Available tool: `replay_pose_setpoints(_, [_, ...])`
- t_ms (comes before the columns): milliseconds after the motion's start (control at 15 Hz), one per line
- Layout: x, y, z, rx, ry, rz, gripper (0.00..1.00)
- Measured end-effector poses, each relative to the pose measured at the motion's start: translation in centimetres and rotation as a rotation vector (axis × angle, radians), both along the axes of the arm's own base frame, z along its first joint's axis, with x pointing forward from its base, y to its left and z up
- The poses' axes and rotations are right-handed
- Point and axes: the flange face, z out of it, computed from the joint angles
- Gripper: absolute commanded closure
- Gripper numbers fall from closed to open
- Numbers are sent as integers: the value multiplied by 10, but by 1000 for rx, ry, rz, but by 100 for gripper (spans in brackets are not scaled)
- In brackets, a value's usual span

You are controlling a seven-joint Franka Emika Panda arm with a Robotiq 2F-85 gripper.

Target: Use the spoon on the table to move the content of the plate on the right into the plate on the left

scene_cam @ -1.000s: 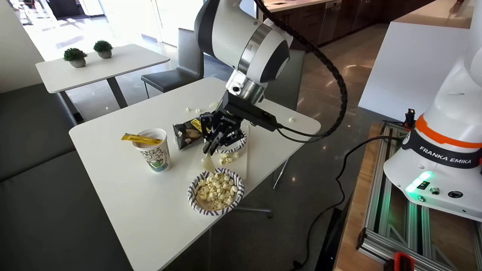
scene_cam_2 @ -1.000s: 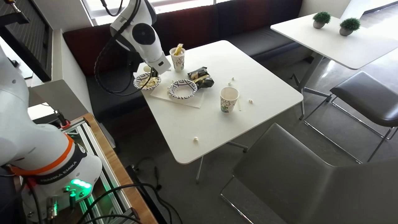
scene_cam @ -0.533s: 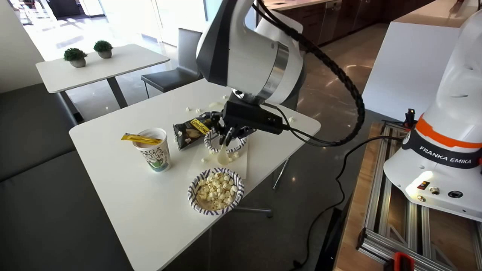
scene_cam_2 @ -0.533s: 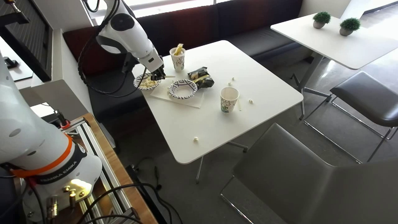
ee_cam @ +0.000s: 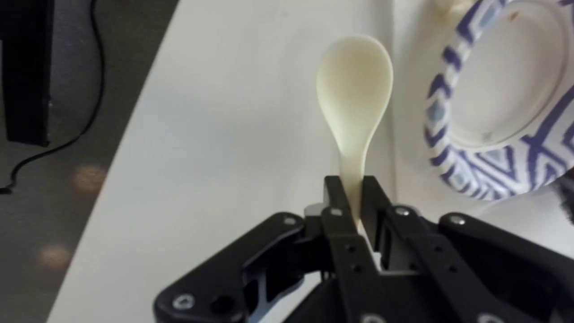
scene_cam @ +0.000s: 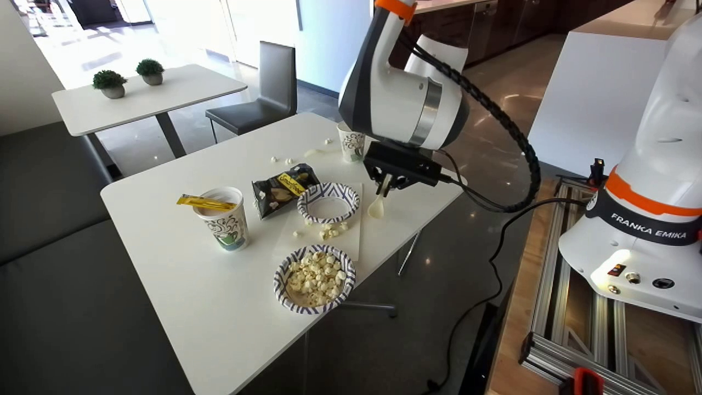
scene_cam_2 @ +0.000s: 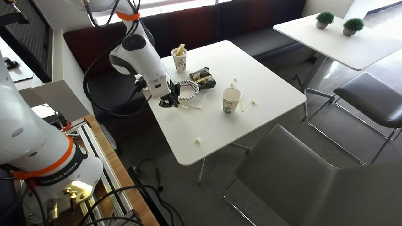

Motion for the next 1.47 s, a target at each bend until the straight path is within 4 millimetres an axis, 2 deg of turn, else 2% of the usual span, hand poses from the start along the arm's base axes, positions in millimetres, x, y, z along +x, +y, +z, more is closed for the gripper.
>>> replay_pose_setpoints(133, [-12,-18,-13,3,49,-21,97])
replay_pose_setpoints(267, [-18,-25,-24,30,95,12,97])
replay_pose_setpoints(533, [-4,-28,-29,45,123,82,97])
replay_pose_setpoints(600, [1,-30,-28,39,127,96,61])
replay_pose_setpoints(733, [14,-35,-25,21,136,117,54])
replay_pose_setpoints(867, [32,-40,-17,-6,141,146,38])
replay_pose_setpoints(1000, [59,-41,2,-57,102,194,23])
replay_pose_setpoints(1200, [99,-29,37,-119,62,270,1])
replay_pose_setpoints(1467, [128,6,87,-192,186,411,0])
